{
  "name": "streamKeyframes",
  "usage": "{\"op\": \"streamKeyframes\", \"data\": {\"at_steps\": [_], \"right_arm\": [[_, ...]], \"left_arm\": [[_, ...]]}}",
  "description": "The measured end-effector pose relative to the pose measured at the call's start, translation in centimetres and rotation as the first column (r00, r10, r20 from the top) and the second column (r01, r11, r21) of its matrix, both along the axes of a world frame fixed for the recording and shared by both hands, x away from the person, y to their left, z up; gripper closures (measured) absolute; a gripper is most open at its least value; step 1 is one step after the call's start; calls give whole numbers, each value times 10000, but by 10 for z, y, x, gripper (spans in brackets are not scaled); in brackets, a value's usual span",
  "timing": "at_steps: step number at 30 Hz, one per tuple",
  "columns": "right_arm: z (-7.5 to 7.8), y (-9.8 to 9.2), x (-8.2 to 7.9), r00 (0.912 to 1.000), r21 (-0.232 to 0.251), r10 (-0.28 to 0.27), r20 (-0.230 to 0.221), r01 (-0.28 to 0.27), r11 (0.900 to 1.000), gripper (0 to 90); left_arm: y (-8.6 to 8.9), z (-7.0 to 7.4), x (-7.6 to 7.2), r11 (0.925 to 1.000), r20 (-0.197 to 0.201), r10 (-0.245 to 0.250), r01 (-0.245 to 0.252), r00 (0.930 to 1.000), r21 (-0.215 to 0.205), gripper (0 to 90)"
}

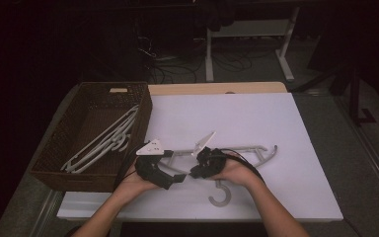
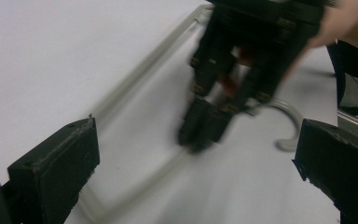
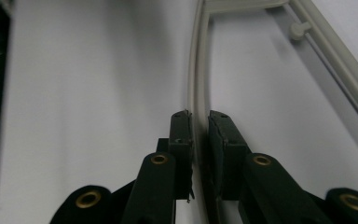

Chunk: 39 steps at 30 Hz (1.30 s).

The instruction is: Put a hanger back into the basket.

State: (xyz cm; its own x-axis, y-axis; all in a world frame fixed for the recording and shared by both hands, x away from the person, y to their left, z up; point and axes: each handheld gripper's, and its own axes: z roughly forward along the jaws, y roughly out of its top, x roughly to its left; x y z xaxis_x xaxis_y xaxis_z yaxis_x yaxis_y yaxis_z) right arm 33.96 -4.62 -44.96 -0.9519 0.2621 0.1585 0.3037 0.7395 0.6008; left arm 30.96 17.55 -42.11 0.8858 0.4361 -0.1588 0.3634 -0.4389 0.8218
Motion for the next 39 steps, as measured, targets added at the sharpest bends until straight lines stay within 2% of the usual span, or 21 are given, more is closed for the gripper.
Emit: {"op": "streamKeyframes", "data": {"at_steps": [3, 6, 7, 12, 14, 16, 17, 18, 19, 21, 22, 23, 24, 25, 27, 29, 32, 33, 34, 35, 39], "right_arm": [[-1, -3, -18, 9994, 117, 347, -68, -346, 9993, 782], [0, -5, -25, 9995, 154, 312, 19, -313, 9994, 756], [2, -7, -25, 9997, 242, 199, 116, -202, 9995, 710], [20, -27, -21, 9966, 1020, -729, 380, 687, 9924, 740], [28, -40, -19, 9906, 1102, -1263, 516, 1201, 9866, 763], [34, -55, -16, 9806, 1263, -1877, 559, 1795, 9756, 799], [34, -55, -16, 9806, 1263, -1877, 559, 1795, 9756, 799], [38, -66, -14, 9692, 1312, -2400, 547, 2313, 9640, 814], [42, -88, -10, 9425, 1343, -3268, 694, 3158, 9393, 860], [43, -105, -7, 9183, 1309, -3873, 821, 3753, 9176, 882], [44, -114, -5, 9023, 1256, -4208, 935, 4086, 9040, 888], [44, -124, -3, 8802, 1135, -4631, 1034, 4521, 8847, 890], [44, -129, -1, 8674, 1057, -4837, 1164, 4734, 8745, 890], [44, -136, 0, 8478, 926, -5145, 1281, 5063, 8574, 891], [41, -148, 5, 8151, 730, -5627, 1376, 5582, 8265, 891], [37, -155, 9, 7928, 536, -5928, 1416, 5918, 8043, 891], [29, -160, 13, 7715, 291, -6180, 1514, 6215, 7829, 892], [29, -160, 13, 7715, 291, -6180, 1514, 6215, 7829, 892], [27, -161, 14, 7670, 180, -6233, 1521, 6284, 7777, 891], [22, -163, 16, 7545, 21, -6373, 1567, 6451, 7641, 892], [16, -166, 17, 7412, -17, -6531, 1550, 6613, 7501, 891]], "left_arm": [[0, 0, 1, 10000, 18, -11, 11, 10000, 14, 0], [-1, -1, 0, 10000, 8, -1, 1, 10000, 58, 0], [-1, -1, 0, 10000, 11, -11, 11, 10000, 73, 0], [-1, -1, 0, 9999, 31, -44, 43, 10000, 128, 0], [-1, -1, 0, 9998, 49, -70, 69, 10000, 160, 0], [-2, -1, 0, 9996, 96, -117, 114, 9999, 239, 0], [-2, -1, 0, 9996, 96, -117, 114, 9999, 239, 0], [-2, -2, 0, 9995, 103, -144, 141, 9998, 296, 0], [-2, -2, 0, 9994, 112, -148, 144, 9998, 300, 0], [-2, -2, 0, 9994, 125, -147, 143, 9998, 312, 0], [-3, -2, 0, 9994, 116, -161, 157, 9998, 323, 0], [-3, -2, 0, 9993, 115, -166, 162, 9998, 333, 0], [-3, -2, 0, 9992, 114, -181, 177, 9998, 351, 0], [-3, -3, 0, 9991, 109, -197, 193, 9997, 372, 0], [-4, -3, 0, 9987, 113, -240, 235, 9996, 444, 0], [-4, -4, 0, 9986, 111, -257, 252, 9996, 474, 0], [-4, -4, -1, 9987, 119, -246, 241, 9996, 455, 0], [-4, -4, -1, 9987, 119, -246, 241, 9996, 455, 0], [-4, -4, -1, 9987, 105, -246, 241, 9996, 447, 0], [-4, -4, -1, 9987, 100, -243, 239, 9997, 448, 0], [-5, -4, -1, 9986, 75, -262, 258, 9996, 460, 0]]}}
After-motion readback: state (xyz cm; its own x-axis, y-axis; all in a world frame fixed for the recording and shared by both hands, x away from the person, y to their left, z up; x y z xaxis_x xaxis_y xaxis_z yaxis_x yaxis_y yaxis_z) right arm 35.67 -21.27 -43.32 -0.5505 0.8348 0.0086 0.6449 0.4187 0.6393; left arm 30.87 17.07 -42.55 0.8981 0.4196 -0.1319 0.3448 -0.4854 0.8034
